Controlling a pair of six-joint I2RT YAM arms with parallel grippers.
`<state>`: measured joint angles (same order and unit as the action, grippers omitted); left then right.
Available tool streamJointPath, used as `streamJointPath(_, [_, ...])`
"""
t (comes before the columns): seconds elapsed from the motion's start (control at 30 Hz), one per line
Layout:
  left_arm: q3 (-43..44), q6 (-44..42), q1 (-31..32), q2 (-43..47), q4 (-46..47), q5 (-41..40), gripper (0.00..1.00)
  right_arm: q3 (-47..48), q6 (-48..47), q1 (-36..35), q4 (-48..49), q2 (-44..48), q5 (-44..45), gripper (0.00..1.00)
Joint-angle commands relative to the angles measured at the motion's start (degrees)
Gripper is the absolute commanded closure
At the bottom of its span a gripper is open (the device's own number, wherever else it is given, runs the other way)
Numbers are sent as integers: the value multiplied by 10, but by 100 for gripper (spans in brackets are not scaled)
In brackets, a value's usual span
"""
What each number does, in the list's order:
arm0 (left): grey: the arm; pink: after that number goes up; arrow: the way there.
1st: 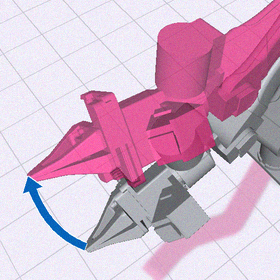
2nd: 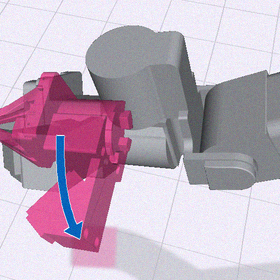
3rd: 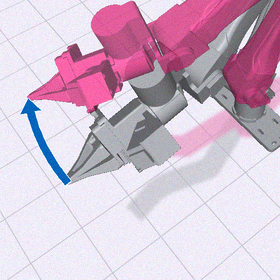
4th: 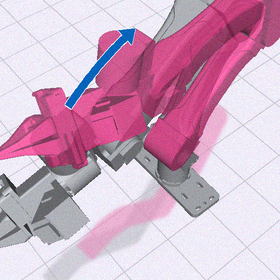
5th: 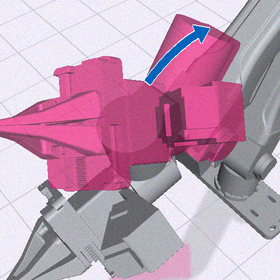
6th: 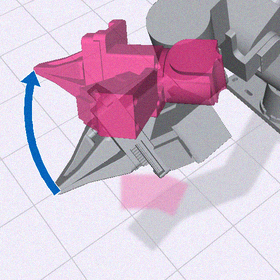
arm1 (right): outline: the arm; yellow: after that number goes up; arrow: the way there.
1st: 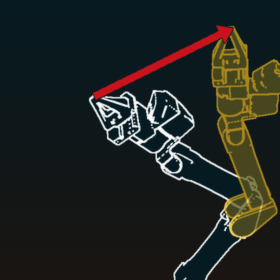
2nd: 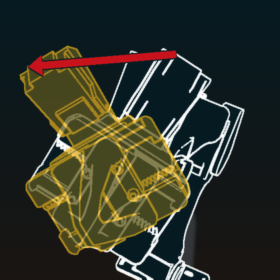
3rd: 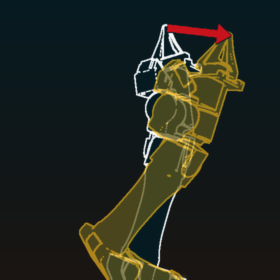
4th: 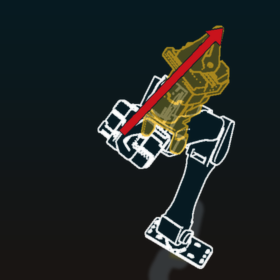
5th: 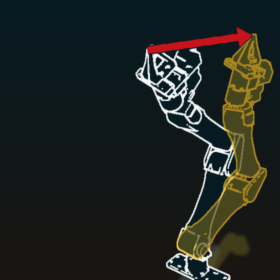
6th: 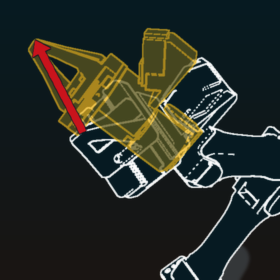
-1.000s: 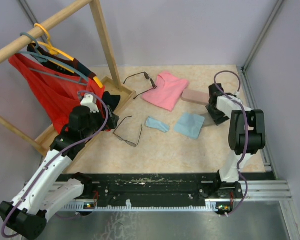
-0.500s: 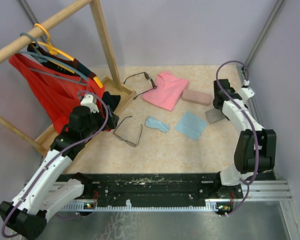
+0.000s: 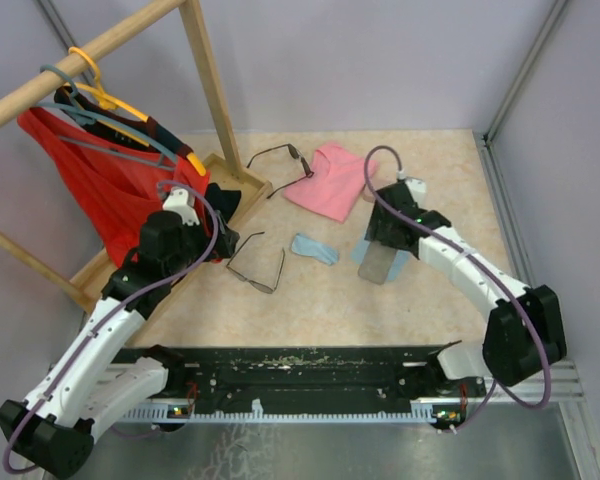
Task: Organize the sunglasses
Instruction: Pick up the sunglasses case from the center of the board, then place the sunglasses case at the center of the board.
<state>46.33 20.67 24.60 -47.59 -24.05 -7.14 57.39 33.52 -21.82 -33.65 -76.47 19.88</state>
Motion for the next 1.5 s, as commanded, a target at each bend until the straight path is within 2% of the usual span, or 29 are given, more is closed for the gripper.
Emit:
streamJointPath(0.0, [-1, -4, -5, -11, -1, 23, 0, 28, 2, -96, -23, -33, -24, 59])
streamJointPath(0.1, [1, 9, -5, -17, -7, 23, 0, 31, 20, -170, 3, -67, -44, 57])
streamJointPath(0.2, [1, 12, -5, -17, -10, 20, 0, 47, 28, -215, 7, -118, -46, 55])
streamJointPath(0.33, [1, 13, -5, -8, -16, 16, 0, 62, 40, -246, 2, -163, -47, 53])
streamJointPath(0.5, [-1, 16, -5, 2, -25, 10, 0, 47, 36, -262, 4, -158, -86, 50])
streamJointPath(0.53, [-3, 16, -5, 4, -24, 9, 0, 40, 37, -262, 10, -154, -96, 48])
streamJointPath(0.67, [-7, 20, -5, 3, -21, 8, 0, 21, 47, -262, 45, -156, -103, 29])
streamJointPath(0.97, [5, 28, -5, -3, -41, -14, 0, 52, 57, -262, 78, -205, -97, 13])
streamJointPath(1.13, [9, 55, -5, -4, -46, -21, 0, 39, 48, -259, 85, -151, -63, 12])
streamJointPath(1.3, [29, 59, 3, -21, -37, 23, 0, -30, 41, -227, 154, -54, -84, 13])
streamJointPath(1.4, [44, 69, 38, -46, -42, 6, 0, -104, 44, -180, 216, 22, -128, 14])
streamJointPath(1.47, [51, 86, 95, -65, -40, -26, 0, -141, 47, -131, 245, 65, -147, 15])
